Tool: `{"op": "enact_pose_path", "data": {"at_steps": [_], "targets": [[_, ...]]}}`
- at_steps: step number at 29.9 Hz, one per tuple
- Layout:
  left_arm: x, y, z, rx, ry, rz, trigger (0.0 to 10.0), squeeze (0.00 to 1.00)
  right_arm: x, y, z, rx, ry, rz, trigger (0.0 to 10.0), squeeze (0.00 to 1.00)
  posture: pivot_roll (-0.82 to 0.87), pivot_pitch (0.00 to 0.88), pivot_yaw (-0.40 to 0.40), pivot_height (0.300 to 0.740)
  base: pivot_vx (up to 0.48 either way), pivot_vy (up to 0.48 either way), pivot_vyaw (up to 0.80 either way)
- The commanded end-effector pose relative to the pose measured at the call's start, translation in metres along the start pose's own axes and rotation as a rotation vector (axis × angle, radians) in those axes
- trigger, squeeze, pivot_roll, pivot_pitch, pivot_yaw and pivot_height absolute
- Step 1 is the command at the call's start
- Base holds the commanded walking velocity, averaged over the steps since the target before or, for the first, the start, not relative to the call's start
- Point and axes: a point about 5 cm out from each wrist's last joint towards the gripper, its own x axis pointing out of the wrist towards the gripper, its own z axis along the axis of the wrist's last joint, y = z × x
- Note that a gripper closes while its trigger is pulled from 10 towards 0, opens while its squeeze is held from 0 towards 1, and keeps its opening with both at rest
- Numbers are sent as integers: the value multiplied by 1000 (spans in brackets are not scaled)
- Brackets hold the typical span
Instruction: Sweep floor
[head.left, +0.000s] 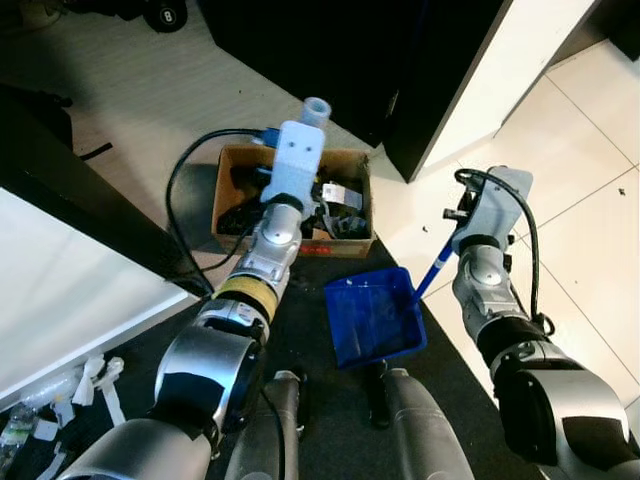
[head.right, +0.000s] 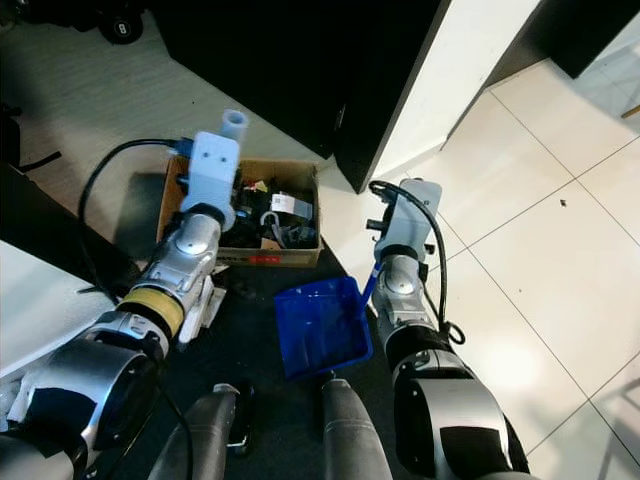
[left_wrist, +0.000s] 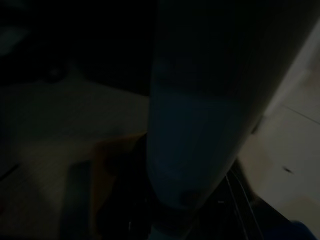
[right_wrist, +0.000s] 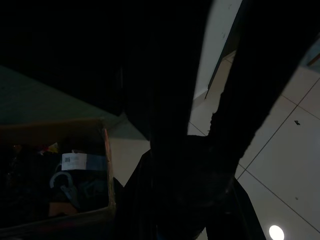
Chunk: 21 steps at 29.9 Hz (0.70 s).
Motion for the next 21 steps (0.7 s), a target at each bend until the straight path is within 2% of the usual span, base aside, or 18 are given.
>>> {"op": "enact_pose_path", "data": {"at_steps": [1, 2, 6, 7, 9, 10, 11, 13, 14, 15, 18, 19, 21], "targets": [[-2, -26, 4, -147, 24, -61, 10000, 0, -13, -7, -29, -33, 118, -16, 10000, 0, 17, 365, -37, 740, 0, 0, 0], [-2, -26, 4, -147, 24, -61, 10000, 0, -13, -7, -29, -33, 118, -16, 10000, 0, 17, 365, -37, 740, 0, 0, 0], [8, -34, 39, -308, -4, -61, 10000, 0, -15, -8, -33, -38, 128, -15, 10000, 0, 22, 357, -39, 740, 0, 0, 0], [8, -34, 39, -308, -4, -61, 10000, 0, -15, -8, -33, -38, 128, -15, 10000, 0, 22, 357, -39, 740, 0, 0, 0], [11, -37, 54, -386, -7, -75, 10000, 0, -15, -8, -33, -39, 131, -16, 10000, 0, 23, 354, -38, 740, 0, 0, 0], [11, -37, 54, -386, -7, -75, 10000, 0, -15, -8, -33, -39, 131, -16, 10000, 0, 23, 354, -38, 740, 0, 0, 0], [11, -38, 65, -417, -19, -86, 10000, 0, -15, -8, -33, -39, 132, -17, 10000, 0, 25, 350, -36, 740, 0, 0, 0], [13, -31, 80, -446, -47, -83, 10000, 0, -14, -9, -32, -39, 131, -20, 10000, 0, 21, 347, -34, 740, 0, 0, 0], [13, -31, 80, -446, -47, -83, 10000, 0, -14, -9, -32, -39, 131, -20, 10000, 0, 21, 347, -34, 740, 0, 0, 0], [15, -19, 86, -421, -72, -72, 10000, 0, -13, -9, -31, -39, 129, -23, 10000, 0, 21, 343, -34, 740, 0, 0, 0], [15, -12, 88, -383, -86, -75, 10000, 0, -13, -9, -31, -40, 127, -23, 10000, 0, 21, 343, -34, 740, 0, 0, 0], [15, -3, 88, -308, -104, -92, 10000, 0, -13, -10, -30, -41, 126, -22, 10000, 0, 22, 338, -35, 740, 0, 0, 0], [14, 7, 90, -235, -106, -115, 10000, 0, -12, -10, -30, -42, 124, -21, 10000, 0, 22, 338, -35, 740, 0, 0, 0]]}}
